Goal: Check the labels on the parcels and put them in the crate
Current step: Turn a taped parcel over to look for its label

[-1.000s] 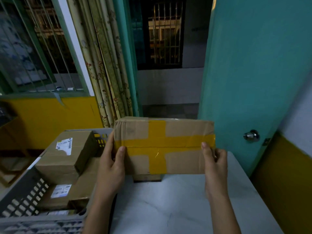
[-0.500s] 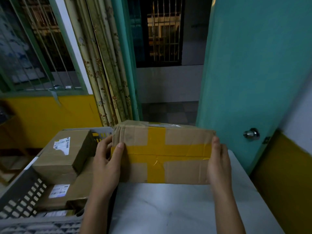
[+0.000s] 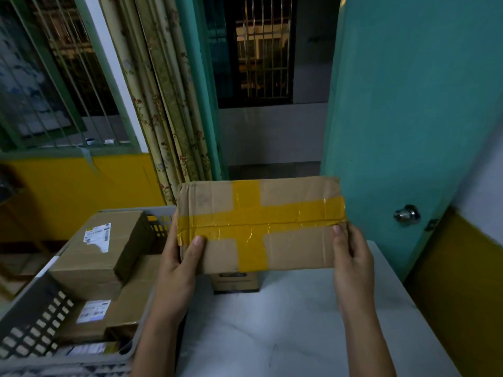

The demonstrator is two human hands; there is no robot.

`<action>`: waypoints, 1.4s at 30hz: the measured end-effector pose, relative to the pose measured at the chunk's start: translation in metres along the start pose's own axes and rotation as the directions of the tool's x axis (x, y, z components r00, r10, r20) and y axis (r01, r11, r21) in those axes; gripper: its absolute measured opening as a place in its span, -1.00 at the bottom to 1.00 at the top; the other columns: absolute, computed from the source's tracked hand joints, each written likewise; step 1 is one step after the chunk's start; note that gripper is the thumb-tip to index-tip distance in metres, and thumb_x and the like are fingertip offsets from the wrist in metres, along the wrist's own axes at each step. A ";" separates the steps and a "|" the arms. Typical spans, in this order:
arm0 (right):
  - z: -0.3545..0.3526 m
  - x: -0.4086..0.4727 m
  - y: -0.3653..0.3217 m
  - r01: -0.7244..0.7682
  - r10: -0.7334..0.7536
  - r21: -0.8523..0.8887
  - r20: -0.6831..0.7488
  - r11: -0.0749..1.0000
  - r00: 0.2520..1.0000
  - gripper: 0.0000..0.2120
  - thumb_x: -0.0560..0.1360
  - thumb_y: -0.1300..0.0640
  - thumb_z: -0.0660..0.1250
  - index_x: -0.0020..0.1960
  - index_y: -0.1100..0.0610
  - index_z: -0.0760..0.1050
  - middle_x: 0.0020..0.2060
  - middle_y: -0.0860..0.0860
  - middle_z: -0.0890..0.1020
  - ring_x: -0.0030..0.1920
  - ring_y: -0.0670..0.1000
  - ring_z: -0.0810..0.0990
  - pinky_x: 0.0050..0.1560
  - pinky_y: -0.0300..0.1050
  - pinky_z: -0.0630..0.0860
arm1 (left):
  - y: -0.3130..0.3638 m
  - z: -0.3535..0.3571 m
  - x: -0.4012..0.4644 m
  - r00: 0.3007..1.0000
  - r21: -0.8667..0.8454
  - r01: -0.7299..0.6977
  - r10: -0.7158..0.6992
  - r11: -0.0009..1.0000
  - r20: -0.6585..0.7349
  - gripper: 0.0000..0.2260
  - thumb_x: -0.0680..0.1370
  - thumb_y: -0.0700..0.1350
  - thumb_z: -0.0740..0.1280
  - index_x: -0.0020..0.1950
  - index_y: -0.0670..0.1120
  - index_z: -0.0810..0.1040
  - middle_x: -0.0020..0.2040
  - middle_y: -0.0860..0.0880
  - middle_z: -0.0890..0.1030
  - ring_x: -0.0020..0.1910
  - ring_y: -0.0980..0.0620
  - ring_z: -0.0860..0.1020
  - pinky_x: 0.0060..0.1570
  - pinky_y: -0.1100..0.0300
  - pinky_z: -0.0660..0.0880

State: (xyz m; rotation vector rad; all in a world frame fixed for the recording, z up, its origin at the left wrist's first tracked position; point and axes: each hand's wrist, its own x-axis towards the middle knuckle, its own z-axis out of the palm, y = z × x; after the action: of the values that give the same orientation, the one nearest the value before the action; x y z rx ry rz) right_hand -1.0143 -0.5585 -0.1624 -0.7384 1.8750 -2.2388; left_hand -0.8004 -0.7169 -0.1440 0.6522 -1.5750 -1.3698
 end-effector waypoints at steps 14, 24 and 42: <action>-0.002 0.002 0.002 -0.137 0.116 0.209 0.106 0.968 0.988 -0.46 0.44 -0.44 0.27 0.32 -0.23 0.56 0.28 -0.14 0.64 0.33 -0.08 0.57 0.32 0.06 0.48 | -0.018 0.000 0.007 0.989 -0.112 0.073 -0.086 0.991 -0.117 -0.37 0.54 0.14 0.45 0.57 0.23 0.30 0.43 0.08 0.53 0.39 0.02 0.53 0.36 -0.09 0.49; -0.010 0.022 0.030 -0.404 0.368 0.374 0.167 0.835 0.915 -0.42 0.55 -0.36 0.23 0.49 -0.14 0.41 0.41 0.00 0.55 0.38 0.07 0.55 0.22 0.12 0.58 | -0.018 -0.013 0.014 0.979 -0.368 0.125 -0.174 0.921 -0.103 -0.59 0.63 -0.15 0.25 0.49 -0.03 0.44 0.29 -0.07 0.64 0.18 -0.02 0.64 0.04 0.10 0.66; 0.027 -0.005 0.002 -0.118 0.103 0.330 0.062 0.936 0.993 -0.59 0.40 -0.31 0.48 0.22 -0.26 0.60 0.20 -0.13 0.68 0.26 0.00 0.63 0.34 0.21 0.50 | 0.018 0.037 0.002 0.982 0.138 -0.073 0.047 0.988 0.185 -0.47 0.51 0.29 0.33 0.45 0.14 0.45 0.32 0.21 0.59 0.31 0.22 0.54 0.29 0.17 0.48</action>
State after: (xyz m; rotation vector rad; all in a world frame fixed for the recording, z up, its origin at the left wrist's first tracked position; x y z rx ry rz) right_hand -0.9982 -0.5807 -0.1631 -0.6026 1.4224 -2.3583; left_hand -0.8305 -0.6972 -0.1246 0.5733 -1.8378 -1.3087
